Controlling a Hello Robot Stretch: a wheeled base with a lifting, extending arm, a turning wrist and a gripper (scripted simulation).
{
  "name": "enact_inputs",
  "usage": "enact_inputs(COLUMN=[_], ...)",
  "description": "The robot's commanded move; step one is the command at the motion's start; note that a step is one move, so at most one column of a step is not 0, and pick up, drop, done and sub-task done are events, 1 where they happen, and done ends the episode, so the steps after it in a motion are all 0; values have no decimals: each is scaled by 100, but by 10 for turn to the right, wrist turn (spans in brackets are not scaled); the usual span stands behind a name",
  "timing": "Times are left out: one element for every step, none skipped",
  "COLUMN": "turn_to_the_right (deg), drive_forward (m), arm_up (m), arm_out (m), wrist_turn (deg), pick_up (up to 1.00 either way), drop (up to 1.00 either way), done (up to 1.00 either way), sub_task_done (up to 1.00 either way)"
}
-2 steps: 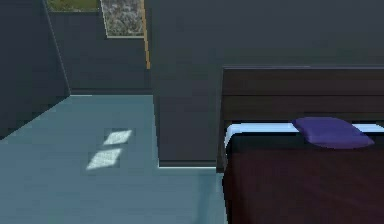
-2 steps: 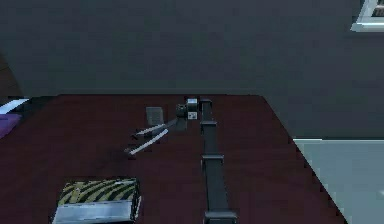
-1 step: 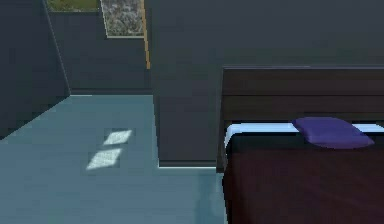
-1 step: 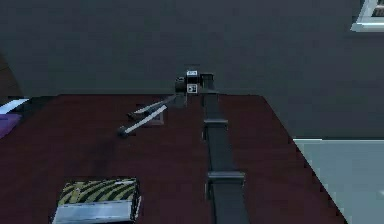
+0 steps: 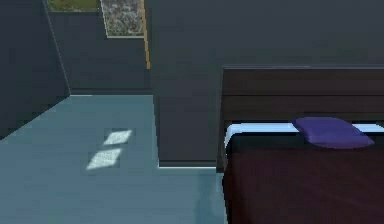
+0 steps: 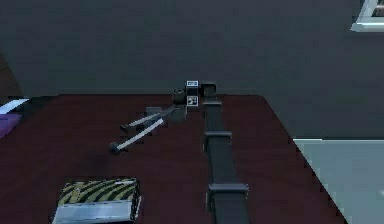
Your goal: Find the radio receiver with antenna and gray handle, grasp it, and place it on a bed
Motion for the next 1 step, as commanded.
enact_inputs(turn_to_the_right=[0], drive_forward=[0], arm_up=[0], arm_out=[0], wrist_turn=[0], pick_up=[0], drop=[0], done=[100], sub_task_done=[0])
